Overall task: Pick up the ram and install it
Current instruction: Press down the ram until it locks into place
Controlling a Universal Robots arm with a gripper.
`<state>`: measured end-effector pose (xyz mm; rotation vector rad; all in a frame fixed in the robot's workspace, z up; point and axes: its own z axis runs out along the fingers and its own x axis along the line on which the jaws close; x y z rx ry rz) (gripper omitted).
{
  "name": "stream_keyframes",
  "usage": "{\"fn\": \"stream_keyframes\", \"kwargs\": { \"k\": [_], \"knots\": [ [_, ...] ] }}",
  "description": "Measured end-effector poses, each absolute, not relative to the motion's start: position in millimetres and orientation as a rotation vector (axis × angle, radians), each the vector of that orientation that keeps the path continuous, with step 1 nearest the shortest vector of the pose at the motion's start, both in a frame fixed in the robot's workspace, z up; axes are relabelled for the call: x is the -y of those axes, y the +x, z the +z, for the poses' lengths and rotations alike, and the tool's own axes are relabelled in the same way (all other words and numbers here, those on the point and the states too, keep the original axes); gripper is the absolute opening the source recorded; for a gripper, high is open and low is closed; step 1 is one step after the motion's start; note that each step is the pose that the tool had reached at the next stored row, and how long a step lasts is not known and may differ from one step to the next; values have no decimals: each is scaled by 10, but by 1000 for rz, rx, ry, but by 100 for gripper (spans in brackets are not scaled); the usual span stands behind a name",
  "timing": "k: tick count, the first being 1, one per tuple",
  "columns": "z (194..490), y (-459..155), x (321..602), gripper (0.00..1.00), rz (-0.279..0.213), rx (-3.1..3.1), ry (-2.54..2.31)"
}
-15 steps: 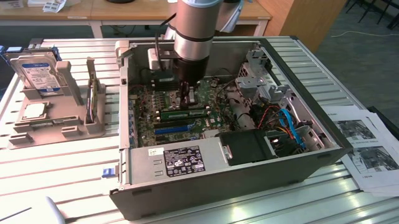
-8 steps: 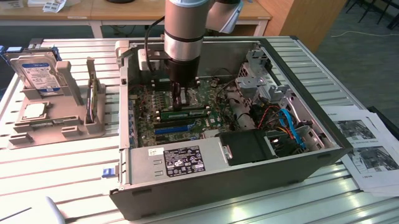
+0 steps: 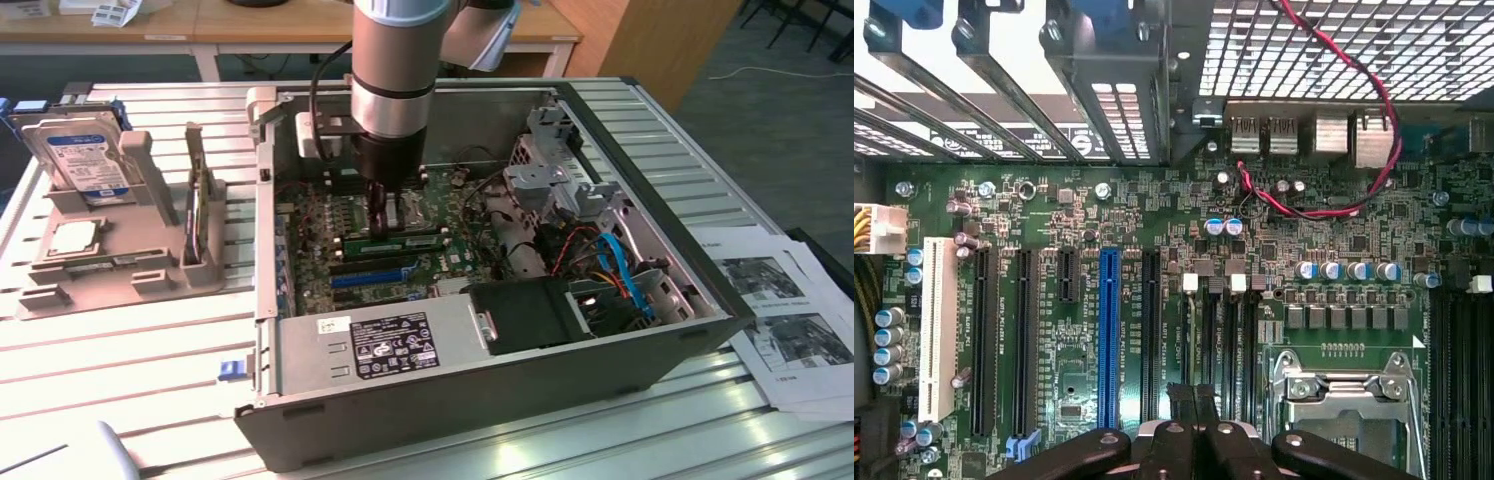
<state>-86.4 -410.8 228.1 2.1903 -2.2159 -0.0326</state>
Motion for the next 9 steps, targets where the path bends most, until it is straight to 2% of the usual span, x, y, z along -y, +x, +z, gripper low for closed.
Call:
{"fn": "stream_keyframes", "kwargs": {
  "k": [9],
  "knots": [
    [2260, -864, 4108, 10, -33, 2216, 2190]
  ]
}}
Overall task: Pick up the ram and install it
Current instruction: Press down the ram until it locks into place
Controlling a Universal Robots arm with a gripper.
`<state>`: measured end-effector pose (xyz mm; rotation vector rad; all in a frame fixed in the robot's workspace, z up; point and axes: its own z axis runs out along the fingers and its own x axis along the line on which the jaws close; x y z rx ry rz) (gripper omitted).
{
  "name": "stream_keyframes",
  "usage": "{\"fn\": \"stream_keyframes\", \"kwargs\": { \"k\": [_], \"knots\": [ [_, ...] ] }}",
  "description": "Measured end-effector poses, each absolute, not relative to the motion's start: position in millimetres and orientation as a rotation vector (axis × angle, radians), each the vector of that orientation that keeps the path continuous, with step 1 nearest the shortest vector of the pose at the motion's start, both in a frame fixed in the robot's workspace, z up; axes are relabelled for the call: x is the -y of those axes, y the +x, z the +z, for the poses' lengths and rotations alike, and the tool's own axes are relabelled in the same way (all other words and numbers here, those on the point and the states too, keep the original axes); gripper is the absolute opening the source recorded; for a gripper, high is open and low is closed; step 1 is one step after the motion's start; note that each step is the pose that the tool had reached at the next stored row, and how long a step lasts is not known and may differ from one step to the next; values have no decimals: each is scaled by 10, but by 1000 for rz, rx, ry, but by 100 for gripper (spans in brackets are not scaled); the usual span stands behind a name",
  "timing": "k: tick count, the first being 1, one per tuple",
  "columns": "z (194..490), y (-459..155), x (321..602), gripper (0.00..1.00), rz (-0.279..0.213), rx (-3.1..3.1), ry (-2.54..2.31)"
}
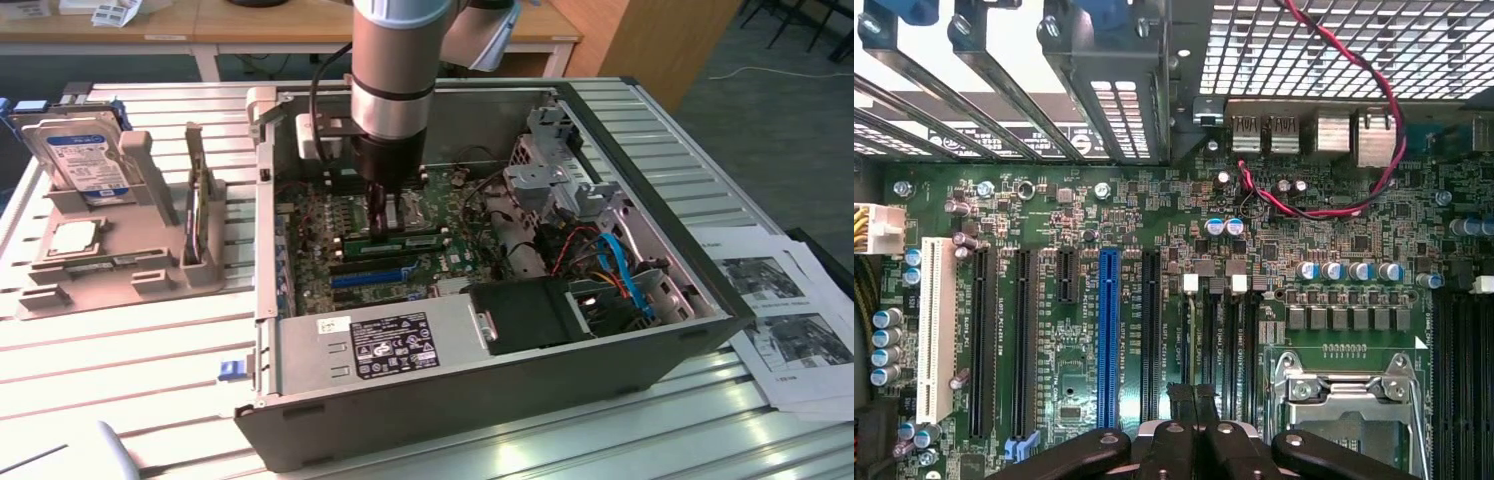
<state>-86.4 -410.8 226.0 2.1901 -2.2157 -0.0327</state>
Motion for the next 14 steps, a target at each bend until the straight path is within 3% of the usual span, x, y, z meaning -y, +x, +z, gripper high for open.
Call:
{"fn": "stream_keyframes", "kwargs": {
  "k": [14],
  "knots": [
    [2244, -865, 4108, 10, -32, 2216, 2190]
  ]
}}
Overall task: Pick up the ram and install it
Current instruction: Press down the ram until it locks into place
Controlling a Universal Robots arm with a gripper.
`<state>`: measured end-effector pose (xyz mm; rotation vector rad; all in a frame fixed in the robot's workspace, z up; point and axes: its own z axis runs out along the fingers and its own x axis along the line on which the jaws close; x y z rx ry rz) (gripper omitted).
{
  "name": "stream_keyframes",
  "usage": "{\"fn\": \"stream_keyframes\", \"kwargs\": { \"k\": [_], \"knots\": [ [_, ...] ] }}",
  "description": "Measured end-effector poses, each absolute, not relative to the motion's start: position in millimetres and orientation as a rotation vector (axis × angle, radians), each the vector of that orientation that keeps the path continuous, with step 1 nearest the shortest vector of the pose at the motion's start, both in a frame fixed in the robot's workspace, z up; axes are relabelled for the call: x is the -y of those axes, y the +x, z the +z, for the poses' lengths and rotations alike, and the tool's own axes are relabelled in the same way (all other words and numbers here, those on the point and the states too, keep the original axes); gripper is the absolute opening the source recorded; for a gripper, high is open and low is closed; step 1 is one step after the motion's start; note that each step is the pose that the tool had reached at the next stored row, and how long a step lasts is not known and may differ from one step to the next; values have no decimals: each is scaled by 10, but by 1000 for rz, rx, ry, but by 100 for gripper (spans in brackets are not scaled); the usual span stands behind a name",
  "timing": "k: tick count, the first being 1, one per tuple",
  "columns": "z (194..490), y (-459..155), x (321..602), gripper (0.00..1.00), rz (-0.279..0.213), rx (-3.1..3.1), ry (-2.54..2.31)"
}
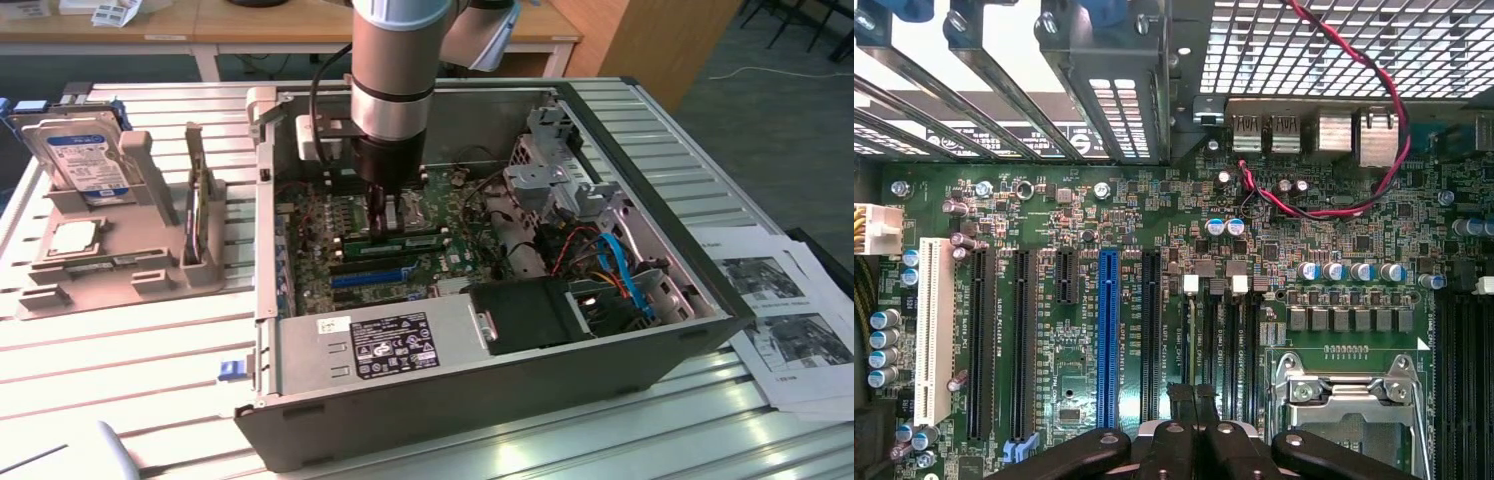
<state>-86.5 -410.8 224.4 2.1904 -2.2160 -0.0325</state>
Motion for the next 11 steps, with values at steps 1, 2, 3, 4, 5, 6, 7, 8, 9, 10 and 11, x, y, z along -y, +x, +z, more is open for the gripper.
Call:
{"fn": "stream_keyframes", "kwargs": {
  "k": [1, 2, 3, 4, 5, 6, 7, 8, 9, 10, 11],
  "knots": [
    [2243, -866, 4108, 10, -32, 2216, 2190],
    [2241, -866, 4108, 10, -32, 2216, 2190],
    [2238, -866, 4109, 10, -32, 2216, 2190],
    [2235, -866, 4110, 10, -32, 2216, 2190],
    [2232, -867, 4111, 10, -32, 2216, 2190],
    [2230, -867, 4111, 10, -32, 2216, 2190],
    [2230, -866, 4111, 10, -32, 2216, 2190],
    [2229, -866, 4111, 10, -32, 2216, 2190],
    [2228, -866, 4111, 10, -32, 2216, 2190],
    [2228, -866, 4111, 10, -32, 2216, 2190],
    [2223, -866, 4111, 10, -33, 2216, 2191]
  ]
}}
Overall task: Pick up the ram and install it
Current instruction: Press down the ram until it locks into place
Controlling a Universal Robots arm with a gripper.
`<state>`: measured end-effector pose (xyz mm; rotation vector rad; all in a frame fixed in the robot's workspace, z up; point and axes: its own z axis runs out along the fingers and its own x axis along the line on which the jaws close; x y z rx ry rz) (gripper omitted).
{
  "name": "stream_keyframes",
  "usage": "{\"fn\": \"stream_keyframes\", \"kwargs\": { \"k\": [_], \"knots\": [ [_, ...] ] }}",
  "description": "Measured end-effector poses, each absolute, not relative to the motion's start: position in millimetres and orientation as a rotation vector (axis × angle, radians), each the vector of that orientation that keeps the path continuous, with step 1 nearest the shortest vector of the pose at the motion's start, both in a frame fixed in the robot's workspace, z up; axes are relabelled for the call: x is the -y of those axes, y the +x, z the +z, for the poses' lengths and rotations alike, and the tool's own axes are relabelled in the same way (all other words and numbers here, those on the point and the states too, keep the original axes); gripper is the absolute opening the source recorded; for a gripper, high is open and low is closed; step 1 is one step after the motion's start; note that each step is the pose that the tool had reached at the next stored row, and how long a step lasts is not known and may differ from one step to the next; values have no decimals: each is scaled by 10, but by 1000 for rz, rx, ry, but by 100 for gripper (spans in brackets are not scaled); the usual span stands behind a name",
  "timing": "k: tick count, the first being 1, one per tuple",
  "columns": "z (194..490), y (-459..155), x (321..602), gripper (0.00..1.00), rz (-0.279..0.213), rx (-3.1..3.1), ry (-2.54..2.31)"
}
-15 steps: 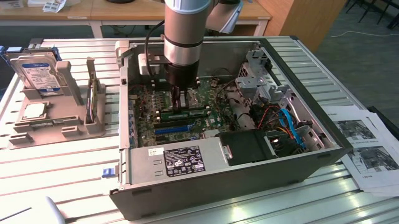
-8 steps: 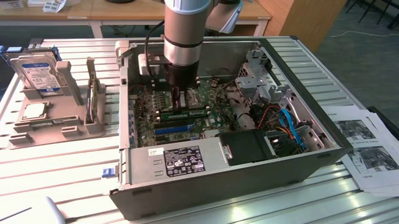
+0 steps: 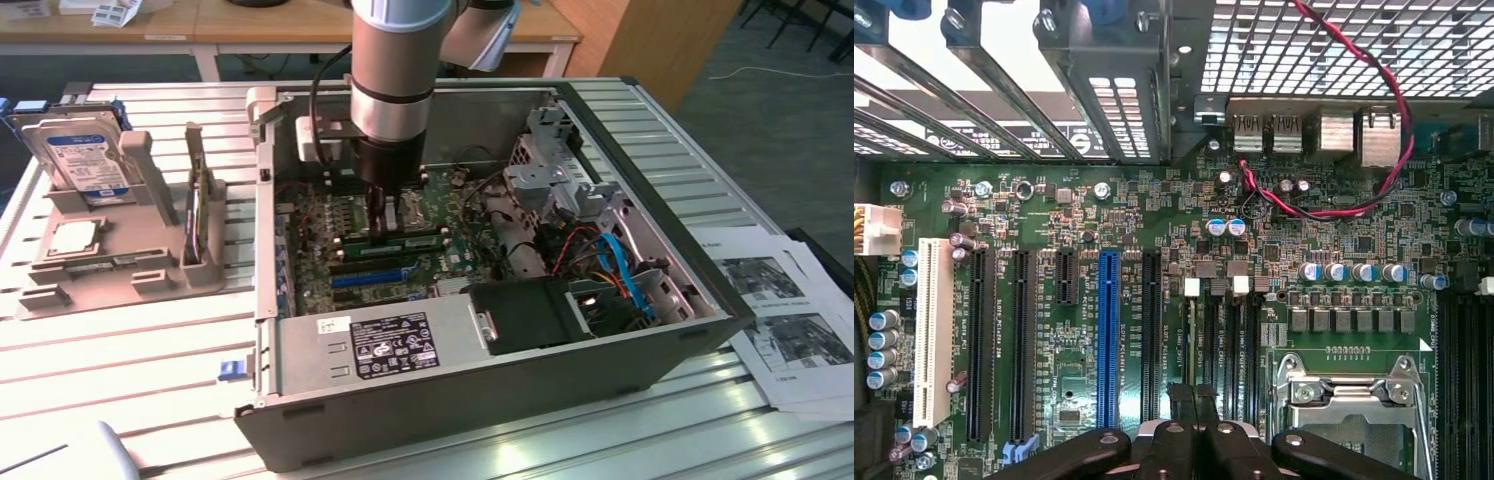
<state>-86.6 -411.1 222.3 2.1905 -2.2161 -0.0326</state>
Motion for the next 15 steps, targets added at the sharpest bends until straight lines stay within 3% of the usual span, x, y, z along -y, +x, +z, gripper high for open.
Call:
{"fn": "stream_keyframes", "kwargs": {
  "k": [15],
  "knots": [
    [2385, -865, 4112, 10, -31, 2215, 2190]
  ]
}}
